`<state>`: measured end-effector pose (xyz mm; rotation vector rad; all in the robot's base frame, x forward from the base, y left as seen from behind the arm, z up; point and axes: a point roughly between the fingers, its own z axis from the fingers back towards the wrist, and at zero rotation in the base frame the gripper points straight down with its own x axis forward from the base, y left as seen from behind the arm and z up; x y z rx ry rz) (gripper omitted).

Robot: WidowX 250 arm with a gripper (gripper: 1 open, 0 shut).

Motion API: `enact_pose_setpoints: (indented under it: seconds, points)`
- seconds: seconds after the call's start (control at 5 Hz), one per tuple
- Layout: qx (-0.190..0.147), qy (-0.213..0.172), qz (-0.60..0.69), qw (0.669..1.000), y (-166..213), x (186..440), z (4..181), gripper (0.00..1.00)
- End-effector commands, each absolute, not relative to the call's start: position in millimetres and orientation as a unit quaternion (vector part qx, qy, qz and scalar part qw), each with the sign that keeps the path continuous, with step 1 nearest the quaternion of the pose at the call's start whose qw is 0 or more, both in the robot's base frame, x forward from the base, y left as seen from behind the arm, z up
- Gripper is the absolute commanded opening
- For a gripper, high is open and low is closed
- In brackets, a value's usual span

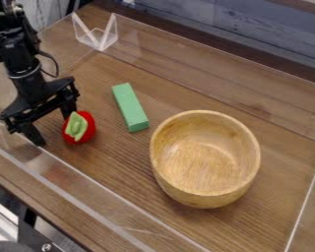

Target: Move the red object to the right side of the table

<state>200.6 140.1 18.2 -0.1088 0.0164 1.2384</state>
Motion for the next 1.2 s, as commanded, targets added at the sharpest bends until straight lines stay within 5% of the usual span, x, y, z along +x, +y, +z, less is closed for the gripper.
enact_pose_setpoints:
  seconds: [0.0,0.8,1.0]
  points:
    - [-0.049,0.010,0.575,0.816,135,206,18.2,1.00]
    - [-0.052,0.014,0.599,0.799,128,214,13.0,1.00]
    - [-0.053,0.014,0.604,0.795,124,216,11.2,0.00]
